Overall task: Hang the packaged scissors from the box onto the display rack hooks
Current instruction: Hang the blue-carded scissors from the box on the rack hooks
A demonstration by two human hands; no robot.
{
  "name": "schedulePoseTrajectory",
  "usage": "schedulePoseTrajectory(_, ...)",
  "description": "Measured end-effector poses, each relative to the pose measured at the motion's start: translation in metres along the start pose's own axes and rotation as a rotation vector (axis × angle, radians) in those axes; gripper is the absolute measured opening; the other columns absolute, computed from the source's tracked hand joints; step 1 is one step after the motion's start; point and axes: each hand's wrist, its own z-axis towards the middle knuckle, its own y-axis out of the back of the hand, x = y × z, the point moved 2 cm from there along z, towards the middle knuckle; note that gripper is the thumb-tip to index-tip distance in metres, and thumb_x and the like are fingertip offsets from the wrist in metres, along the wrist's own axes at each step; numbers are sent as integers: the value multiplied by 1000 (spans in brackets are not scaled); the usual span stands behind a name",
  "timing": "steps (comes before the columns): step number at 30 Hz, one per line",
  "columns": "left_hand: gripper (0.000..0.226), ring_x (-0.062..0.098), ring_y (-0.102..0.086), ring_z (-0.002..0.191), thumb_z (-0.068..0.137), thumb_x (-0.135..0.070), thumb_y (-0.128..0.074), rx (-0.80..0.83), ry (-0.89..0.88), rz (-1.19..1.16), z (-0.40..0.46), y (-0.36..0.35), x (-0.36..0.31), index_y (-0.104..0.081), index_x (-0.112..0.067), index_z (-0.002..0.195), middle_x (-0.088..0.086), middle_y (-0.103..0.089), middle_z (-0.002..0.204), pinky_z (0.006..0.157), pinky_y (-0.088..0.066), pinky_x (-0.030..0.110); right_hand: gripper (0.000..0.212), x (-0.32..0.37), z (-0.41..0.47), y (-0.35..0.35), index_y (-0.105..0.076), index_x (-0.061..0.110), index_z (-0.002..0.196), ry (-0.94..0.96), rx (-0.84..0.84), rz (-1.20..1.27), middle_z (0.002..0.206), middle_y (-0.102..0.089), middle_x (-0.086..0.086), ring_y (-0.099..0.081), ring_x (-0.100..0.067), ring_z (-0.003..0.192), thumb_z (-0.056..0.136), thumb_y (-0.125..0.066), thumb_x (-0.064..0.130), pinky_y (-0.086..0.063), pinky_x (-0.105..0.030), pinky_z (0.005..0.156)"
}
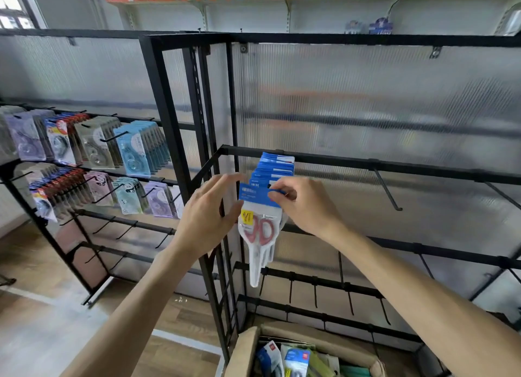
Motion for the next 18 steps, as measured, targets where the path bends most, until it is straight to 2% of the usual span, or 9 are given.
schedulePoseTrajectory(3, 42, 5, -56, 88, 92, -16, -65, -4, 30, 7, -2, 3, 2, -55, -28, 131, -13, -61, 124, 90, -48, 33, 14, -13, 9, -2, -75, 16, 102, -110, -38, 7, 91, -71, 9, -61, 6, 75, 94, -68, 25, -41, -1, 62)
schedulePoseTrajectory(6, 41, 14, -63, 99, 92, -14, -64, 15, 45, 20, -5, 3, 4, -57, -25, 131, -11, -62, 125, 94, -50, 35, 15, -21, 13, -8, -75, 14, 102, -170, -44, 0, 92, -72, 6, -59, 5, 74, 94, -68, 24, -40, -1, 58)
schedulePoseTrajectory(11, 38, 11, -56, 120, 94, -12, -60, 53, 14, 40, -5, -2, 4, -56, -21, 131, -8, -62, 128, 102, -47, 40, 14, -22, 18, -10, -75, 14, 101, -202, -59, -33, 92, -73, 4, -60, -1, 75, 95, -67, 24, -37, -4, 58)
schedulePoseTrajectory(15, 40, 8, -53, 121, 94, -13, -60, 83, -5, 44, -6, -6, 6, -55, -23, 132, -10, -61, 129, 100, -47, 38, 13, -21, 20, -11, -75, 13, 100, -192, -69, -71, 89, -70, 4, -62, -7, 79, 95, -67, 22, -44, -11, 62)
schedulePoseTrajectory(18, 40, 12, -55, 123, 94, -15, -60, 107, -10, 60, -8, -10, 7, -55, -22, 133, -8, -62, 130, 98, -48, 35, 11, -20, 19, -9, -74, 14, 95, -172, -79, -94, 87, -73, 2, -65, -10, 77, 94, -68, 23, -56, -27, 70)
